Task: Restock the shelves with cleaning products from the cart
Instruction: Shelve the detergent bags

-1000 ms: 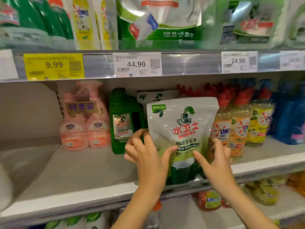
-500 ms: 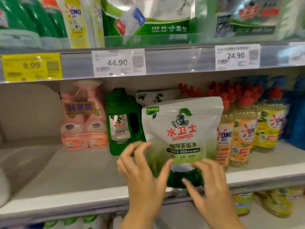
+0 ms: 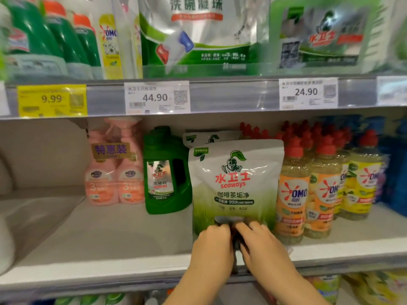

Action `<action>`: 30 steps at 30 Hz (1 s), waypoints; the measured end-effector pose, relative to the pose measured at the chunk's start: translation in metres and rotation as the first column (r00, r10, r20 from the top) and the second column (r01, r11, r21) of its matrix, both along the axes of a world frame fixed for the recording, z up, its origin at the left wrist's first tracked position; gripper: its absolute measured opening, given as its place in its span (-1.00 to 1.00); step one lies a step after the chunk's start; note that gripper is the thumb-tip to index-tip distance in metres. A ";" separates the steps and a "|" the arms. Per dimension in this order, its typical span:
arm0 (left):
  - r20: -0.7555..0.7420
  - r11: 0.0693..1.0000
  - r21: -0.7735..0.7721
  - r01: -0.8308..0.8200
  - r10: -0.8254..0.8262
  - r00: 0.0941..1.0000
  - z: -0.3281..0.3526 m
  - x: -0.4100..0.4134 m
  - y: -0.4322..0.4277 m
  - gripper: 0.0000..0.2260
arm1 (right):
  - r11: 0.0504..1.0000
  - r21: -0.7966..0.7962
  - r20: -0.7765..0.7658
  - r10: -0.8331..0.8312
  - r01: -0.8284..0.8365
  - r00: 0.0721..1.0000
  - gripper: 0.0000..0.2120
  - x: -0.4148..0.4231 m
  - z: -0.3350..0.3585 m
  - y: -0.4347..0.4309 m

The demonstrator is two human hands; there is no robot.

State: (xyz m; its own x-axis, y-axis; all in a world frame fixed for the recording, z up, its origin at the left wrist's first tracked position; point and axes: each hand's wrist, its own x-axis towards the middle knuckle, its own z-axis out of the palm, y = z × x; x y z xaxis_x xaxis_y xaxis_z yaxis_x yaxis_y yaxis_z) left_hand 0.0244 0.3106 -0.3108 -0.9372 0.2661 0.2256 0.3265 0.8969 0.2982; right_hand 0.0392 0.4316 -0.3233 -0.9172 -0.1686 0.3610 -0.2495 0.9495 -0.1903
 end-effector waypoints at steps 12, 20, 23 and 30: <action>0.188 0.980 -0.064 -0.189 0.198 0.962 0.010 -0.073 0.031 -0.55 | 0.999 0.042 0.089 0.000 -0.004 0.996 -0.56 -0.094 0.004 -0.013; 0.159 0.978 0.048 -0.205 0.195 0.968 -0.005 -0.089 0.035 -0.49 | 0.994 -0.067 -0.008 -0.087 0.086 0.996 -0.58 -0.118 -0.012 -0.008; 0.134 0.981 0.028 -0.192 0.186 0.973 -0.006 -0.096 0.037 -0.49 | 0.989 -0.065 0.051 -0.127 0.130 0.991 -0.49 -0.130 -0.016 -0.004; 0.192 0.976 -0.050 -0.210 0.216 0.957 -0.004 -0.111 0.045 -0.46 | 0.988 0.018 0.140 -0.154 0.153 0.978 -0.42 -0.150 -0.022 -0.001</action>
